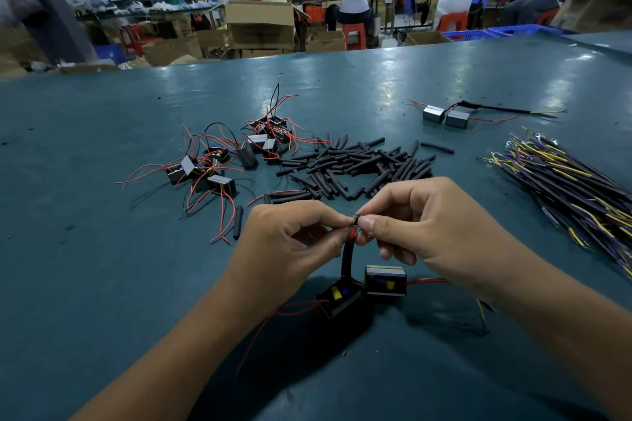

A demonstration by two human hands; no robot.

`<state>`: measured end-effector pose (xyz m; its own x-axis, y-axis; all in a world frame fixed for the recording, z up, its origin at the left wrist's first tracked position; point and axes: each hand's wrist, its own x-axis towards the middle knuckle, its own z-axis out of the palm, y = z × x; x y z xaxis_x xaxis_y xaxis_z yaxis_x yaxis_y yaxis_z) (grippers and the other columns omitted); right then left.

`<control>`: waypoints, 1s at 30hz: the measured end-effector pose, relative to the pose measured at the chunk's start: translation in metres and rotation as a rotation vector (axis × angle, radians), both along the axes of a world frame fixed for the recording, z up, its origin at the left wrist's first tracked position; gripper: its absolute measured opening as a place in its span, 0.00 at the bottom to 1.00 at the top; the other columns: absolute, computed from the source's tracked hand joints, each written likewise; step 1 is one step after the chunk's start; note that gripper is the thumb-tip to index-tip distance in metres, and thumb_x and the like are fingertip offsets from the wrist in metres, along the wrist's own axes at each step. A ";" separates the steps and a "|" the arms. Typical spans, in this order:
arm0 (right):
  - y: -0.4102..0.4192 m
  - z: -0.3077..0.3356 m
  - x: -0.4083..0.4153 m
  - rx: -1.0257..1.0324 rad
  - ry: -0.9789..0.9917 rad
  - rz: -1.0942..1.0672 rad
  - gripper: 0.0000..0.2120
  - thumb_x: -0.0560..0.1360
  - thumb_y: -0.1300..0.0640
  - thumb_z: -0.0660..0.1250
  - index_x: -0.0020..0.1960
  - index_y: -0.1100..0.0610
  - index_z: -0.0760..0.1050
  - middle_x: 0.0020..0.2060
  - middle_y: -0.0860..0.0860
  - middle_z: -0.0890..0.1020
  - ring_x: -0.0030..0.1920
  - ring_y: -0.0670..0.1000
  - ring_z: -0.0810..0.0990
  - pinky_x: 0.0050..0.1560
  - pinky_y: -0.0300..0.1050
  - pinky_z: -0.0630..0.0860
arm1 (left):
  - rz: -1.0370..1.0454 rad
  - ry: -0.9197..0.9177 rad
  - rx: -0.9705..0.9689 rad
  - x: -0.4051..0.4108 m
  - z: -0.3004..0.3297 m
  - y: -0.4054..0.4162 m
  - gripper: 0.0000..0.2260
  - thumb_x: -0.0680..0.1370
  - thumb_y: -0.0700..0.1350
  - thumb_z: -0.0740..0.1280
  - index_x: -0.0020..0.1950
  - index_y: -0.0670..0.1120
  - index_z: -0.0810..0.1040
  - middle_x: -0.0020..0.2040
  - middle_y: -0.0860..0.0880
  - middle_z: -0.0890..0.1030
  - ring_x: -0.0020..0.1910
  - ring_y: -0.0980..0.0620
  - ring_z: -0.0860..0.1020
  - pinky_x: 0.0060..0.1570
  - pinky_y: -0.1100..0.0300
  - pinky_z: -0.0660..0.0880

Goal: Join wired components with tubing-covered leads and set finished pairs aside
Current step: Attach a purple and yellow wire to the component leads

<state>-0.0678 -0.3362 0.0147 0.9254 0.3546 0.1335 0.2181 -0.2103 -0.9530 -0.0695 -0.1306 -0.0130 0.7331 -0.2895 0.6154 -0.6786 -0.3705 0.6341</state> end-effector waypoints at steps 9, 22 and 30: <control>0.006 0.000 -0.004 0.040 -0.028 -0.061 0.04 0.76 0.64 0.71 0.43 0.60 0.81 0.34 0.54 0.86 0.30 0.48 0.80 0.28 0.46 0.69 | -0.025 0.161 -0.098 -0.002 0.001 0.001 0.02 0.74 0.47 0.73 0.45 0.54 0.85 0.39 0.52 0.86 0.36 0.52 0.85 0.36 0.49 0.81; 0.005 -0.006 -0.003 0.021 -0.120 -0.043 0.06 0.77 0.64 0.71 0.43 0.56 0.82 0.34 0.52 0.85 0.29 0.47 0.80 0.29 0.31 0.71 | 0.014 -0.062 0.100 -0.005 0.010 0.000 0.09 0.74 0.35 0.73 0.49 0.47 0.86 0.41 0.58 0.84 0.40 0.60 0.83 0.41 0.69 0.76; 0.003 -0.009 -0.003 -0.032 -0.173 -0.078 0.07 0.76 0.62 0.71 0.41 0.53 0.81 0.33 0.50 0.85 0.29 0.45 0.80 0.29 0.29 0.70 | -0.070 0.396 0.030 -0.009 0.020 0.006 0.12 0.76 0.43 0.66 0.51 0.54 0.87 0.48 0.55 0.85 0.39 0.36 0.78 0.39 0.39 0.76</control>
<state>-0.0706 -0.3329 0.0055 0.9143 0.2895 0.2833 0.3604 -0.2624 -0.8951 -0.0789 -0.1243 0.0069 0.8898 -0.3609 0.2794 -0.4081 -0.3548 0.8412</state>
